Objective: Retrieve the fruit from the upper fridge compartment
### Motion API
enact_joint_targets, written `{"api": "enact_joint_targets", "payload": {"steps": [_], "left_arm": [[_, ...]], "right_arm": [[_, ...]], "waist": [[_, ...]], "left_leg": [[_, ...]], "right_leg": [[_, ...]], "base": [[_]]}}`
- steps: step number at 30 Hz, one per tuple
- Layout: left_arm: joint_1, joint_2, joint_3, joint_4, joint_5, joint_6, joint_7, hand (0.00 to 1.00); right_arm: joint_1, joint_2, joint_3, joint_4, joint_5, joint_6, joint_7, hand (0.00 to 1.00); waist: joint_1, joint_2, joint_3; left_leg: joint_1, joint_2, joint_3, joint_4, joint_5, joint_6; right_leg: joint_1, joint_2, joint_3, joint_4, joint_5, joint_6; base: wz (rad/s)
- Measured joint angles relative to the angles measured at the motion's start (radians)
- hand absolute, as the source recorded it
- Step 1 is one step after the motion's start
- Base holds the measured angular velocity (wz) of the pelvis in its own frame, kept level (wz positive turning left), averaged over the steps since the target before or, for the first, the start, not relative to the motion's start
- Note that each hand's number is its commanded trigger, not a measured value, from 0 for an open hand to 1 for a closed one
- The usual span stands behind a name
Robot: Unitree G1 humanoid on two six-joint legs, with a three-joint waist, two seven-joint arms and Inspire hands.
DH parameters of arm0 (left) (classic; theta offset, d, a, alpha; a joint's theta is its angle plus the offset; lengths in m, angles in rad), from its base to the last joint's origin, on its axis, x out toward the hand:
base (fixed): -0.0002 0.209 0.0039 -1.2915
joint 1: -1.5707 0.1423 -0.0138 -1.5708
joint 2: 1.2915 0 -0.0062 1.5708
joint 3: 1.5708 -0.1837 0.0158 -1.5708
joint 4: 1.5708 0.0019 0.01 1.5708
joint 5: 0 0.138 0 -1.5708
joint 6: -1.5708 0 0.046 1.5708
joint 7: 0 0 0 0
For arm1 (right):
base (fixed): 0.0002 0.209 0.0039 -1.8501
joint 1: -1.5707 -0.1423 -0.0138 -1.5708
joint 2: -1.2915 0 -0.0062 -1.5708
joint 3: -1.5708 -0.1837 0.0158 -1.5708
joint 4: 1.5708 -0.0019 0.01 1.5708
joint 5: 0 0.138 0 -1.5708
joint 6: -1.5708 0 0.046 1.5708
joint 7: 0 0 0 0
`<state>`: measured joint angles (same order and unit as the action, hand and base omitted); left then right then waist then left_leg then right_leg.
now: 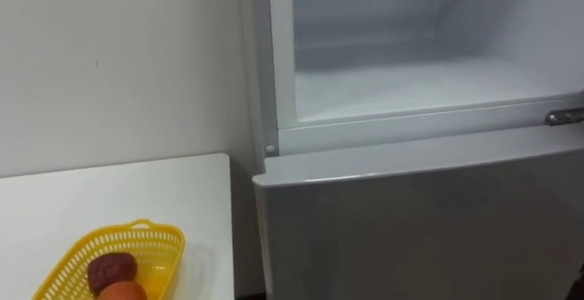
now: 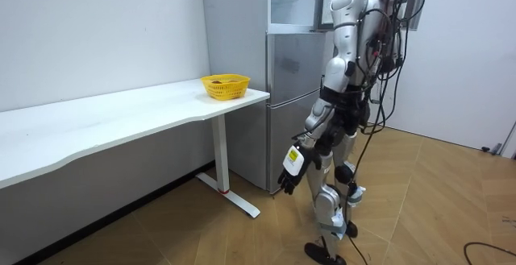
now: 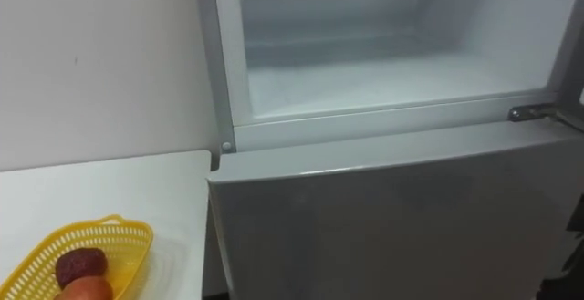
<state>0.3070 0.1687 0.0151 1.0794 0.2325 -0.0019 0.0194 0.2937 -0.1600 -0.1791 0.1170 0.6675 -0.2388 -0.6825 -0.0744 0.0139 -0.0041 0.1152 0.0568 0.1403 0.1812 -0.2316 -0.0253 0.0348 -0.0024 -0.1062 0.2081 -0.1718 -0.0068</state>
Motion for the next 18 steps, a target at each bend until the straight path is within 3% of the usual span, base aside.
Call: {"api": "enact_joint_targets", "payload": {"steps": [6,13,18], "left_arm": [[0.013,0.004,0.033,-0.02,-0.005,-0.007,-0.005,0.0],[0.017,0.005,0.099,-0.047,-0.003,-0.007,-0.011,0.0],[0.021,0.013,0.149,-0.073,-0.006,-0.007,-0.014,0.0]], "right_arm": [[-0.002,-0.004,-0.133,0.003,0.401,-0.008,-0.031,0.0],[-0.107,-0.048,-0.306,0.078,0.651,-0.023,-0.038,0.0],[-0.25,-0.171,-0.435,0.211,0.726,-0.024,-0.031,0.0]], "waist": [[-0.009,-0.015,0.0022],[-0.031,-0.034,0.0047],[-0.038,-0.066,0.007]], "left_leg": [[-0.001,-0.001,-0.001,0.002,0.0,0.0],[-0.017,-0.002,-0.003,0.002,0.0,0.0],[-0.017,-0.001,-0.004,0.004,0.0,0.0]], "right_leg": [[-0.006,-0.001,-0.001,-0.002,-0.006,0.001],[-0.019,-0.001,-0.001,0.007,-0.007,0.001],[-0.015,-0.001,-0.004,0.012,-0.007,0.0]], "base": [[0.01],[0.0],[0.0]]}}
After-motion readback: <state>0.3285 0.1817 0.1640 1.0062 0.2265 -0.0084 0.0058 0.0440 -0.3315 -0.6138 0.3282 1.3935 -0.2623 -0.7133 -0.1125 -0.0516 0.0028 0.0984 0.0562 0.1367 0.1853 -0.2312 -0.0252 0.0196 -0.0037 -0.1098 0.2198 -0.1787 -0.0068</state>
